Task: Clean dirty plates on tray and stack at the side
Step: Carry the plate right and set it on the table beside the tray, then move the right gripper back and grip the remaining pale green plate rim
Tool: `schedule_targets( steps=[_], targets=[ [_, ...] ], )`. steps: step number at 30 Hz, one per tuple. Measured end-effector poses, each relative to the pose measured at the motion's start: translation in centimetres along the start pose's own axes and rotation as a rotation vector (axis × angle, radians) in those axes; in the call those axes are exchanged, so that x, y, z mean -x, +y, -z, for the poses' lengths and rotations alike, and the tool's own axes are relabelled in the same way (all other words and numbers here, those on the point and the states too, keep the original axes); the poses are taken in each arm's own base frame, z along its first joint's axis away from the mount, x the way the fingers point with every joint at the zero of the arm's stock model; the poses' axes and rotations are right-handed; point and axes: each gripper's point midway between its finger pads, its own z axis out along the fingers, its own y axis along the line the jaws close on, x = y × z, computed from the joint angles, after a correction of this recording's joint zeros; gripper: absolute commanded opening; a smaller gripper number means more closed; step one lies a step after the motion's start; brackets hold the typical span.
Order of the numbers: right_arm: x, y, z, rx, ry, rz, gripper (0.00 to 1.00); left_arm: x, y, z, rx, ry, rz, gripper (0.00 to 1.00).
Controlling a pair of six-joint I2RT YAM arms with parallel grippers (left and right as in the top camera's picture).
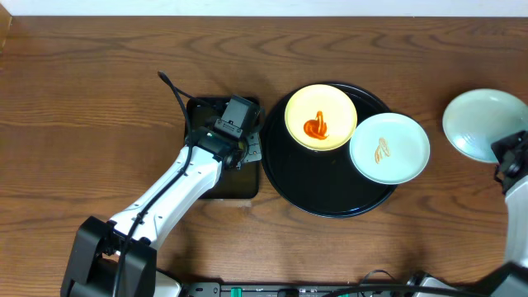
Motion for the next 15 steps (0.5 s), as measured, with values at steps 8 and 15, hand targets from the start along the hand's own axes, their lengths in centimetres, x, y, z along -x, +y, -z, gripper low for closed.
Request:
schedule_targets(
  steps=[8,15],
  targets=[
    [-1.1,-2.1,-4.4,-0.070,0.069,-0.045,0.01,0.0,0.0,0.0,0.000,0.000,0.000,0.10],
    [-3.9,-2.0,-6.7,-0.066,0.178,-0.020,0.11,0.0,0.0,0.0,0.000,-0.001,0.000,0.10]
  ],
)
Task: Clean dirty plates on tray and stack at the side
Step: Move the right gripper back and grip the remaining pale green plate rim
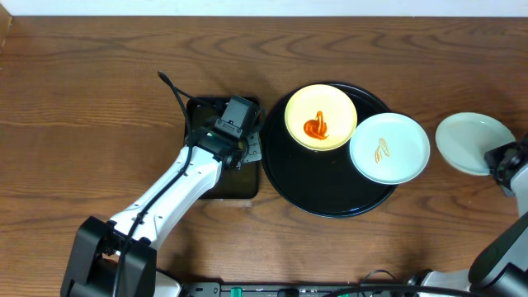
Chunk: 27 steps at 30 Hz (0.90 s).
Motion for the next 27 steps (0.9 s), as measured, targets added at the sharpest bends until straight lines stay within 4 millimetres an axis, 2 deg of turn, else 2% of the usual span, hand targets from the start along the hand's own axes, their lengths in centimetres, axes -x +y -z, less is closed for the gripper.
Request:
schedule_targets(
  steps=[5,9,12,15,18,22,25,27],
  targets=[
    [-0.9,1.6,0.0,0.090,0.052,0.029,0.22,0.0,0.0,0.0,0.000,0.000,0.000,0.11],
    [-2.7,4.3,0.7,0.238,0.138,0.089,0.26,0.0,0.0,0.0,0.000,0.000,0.000,0.10],
    [-4.5,6.9,2.2,0.372,0.198,0.184,0.31,-0.1,0.0,0.0,0.002,0.002,0.000,0.11],
    [-6.8,8.8,4.4,0.469,0.255,0.289,0.30,-0.1,0.1,0.0,0.004,0.006,0.000,0.10],
    [-9.2,9.3,5.7,0.504,0.321,0.380,0.26,-0.2,0.1,0.0,0.004,0.006,0.000,0.10],
    [-12.4,9.0,6.5,0.485,0.407,0.495,0.24,-0.2,0.1,0.0,0.004,0.006,0.000,0.10],
    [-13.9,8.3,6.6,0.419,0.428,0.564,0.24,-0.2,0.1,0.0,0.005,0.007,0.000,0.11],
    [-14.1,7.9,6.4,0.383,0.423,0.585,0.24,-0.2,0.1,0.0,0.004,0.006,0.000,0.11]
  ],
)
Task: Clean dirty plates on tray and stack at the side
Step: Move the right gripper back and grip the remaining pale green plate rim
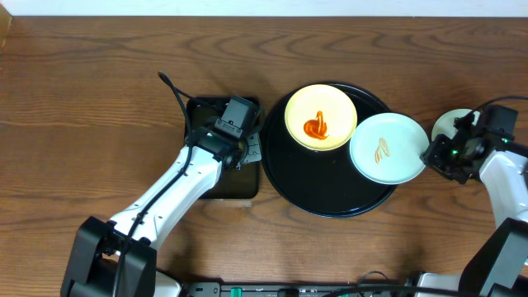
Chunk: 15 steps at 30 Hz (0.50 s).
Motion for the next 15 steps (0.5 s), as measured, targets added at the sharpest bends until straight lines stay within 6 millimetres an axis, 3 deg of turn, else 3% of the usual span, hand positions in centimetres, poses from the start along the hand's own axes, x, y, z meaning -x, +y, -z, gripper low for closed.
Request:
schedule_targets(
  steps=[8,15],
  targets=[
    [0.2,-1.3,-0.1,-0.077,-0.015,0.003,0.27,0.0,0.0,0.0,0.000,0.000,0.000,0.11],
    [-0.3,-1.7,-1.7,-0.065,-0.047,0.010,0.24,0.0,0.0,0.0,0.000,0.000,0.000,0.10]
  ],
)
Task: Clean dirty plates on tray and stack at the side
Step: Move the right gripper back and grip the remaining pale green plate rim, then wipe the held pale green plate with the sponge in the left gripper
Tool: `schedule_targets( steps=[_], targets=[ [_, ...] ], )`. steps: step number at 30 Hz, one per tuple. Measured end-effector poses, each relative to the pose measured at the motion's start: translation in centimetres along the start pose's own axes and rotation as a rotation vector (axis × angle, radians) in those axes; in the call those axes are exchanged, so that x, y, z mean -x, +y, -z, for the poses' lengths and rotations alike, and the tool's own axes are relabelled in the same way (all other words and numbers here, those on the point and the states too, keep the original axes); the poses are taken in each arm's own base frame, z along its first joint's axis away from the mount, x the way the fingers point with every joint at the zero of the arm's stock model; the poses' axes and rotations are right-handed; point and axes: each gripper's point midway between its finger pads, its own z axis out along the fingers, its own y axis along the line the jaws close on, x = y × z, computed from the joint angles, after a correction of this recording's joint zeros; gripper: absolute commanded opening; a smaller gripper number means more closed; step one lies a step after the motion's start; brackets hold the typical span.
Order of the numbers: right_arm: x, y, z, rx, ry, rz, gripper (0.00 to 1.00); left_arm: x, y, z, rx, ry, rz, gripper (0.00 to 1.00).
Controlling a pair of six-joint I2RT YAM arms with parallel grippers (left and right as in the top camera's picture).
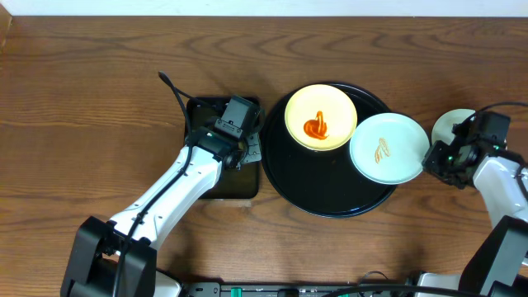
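A round black tray point(309, 194) holds a yellow plate point(337, 103) with a red smear and a pale green plate point(396, 161) with a tan smear, which overhangs the tray's right rim. My right gripper point(431, 157) sits at that pale plate's right edge; whether its jaws are open or shut cannot be told. Another pale green plate point(448, 124) lies on the table partly under the right arm. My left gripper point(247, 152) points down over a black square pad point(208, 183) left of the tray, its fingers hidden by the wrist.
A black cable point(172, 89) runs up from the left wrist. The wooden table's far edge point(264, 16) runs along the top of the view. The right arm's body point(503, 177) fills the right edge.
My right gripper has shifted very slightly by the right rim of the pale plate on the tray. The plates, the tray and the left arm have not moved.
My right gripper first held a pale green plate high at the far right, then lower and nearer the table. That plate then lay on the table right of the tray, with the gripper at the tray's pale plate, where it stays. The left arm stayed put throughout.
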Motion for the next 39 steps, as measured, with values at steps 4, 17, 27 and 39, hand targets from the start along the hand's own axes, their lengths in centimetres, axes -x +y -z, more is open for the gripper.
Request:
schedule_targets(
  steps=[4,17,27,39],
  targets=[
    [-0.2,0.4,-0.6,0.037,-0.010,0.003,0.10,0.0,0.0,0.0,0.000,0.000,0.000,0.11],
    [-1.5,0.9,-0.8,0.078,0.032,-0.006,0.01,0.0,0.0,0.0,0.000,0.000,0.000,0.10],
    [-1.7,1.8,2.4,0.102,-0.016,0.008,0.01,0.0,0.0,0.0,0.000,0.000,0.000,0.10],
    [-6.0,9.1,5.1,0.231,0.022,0.245,0.01,-0.1,-1.8,0.1,-0.071,0.002,-0.017,0.07]
  ],
)
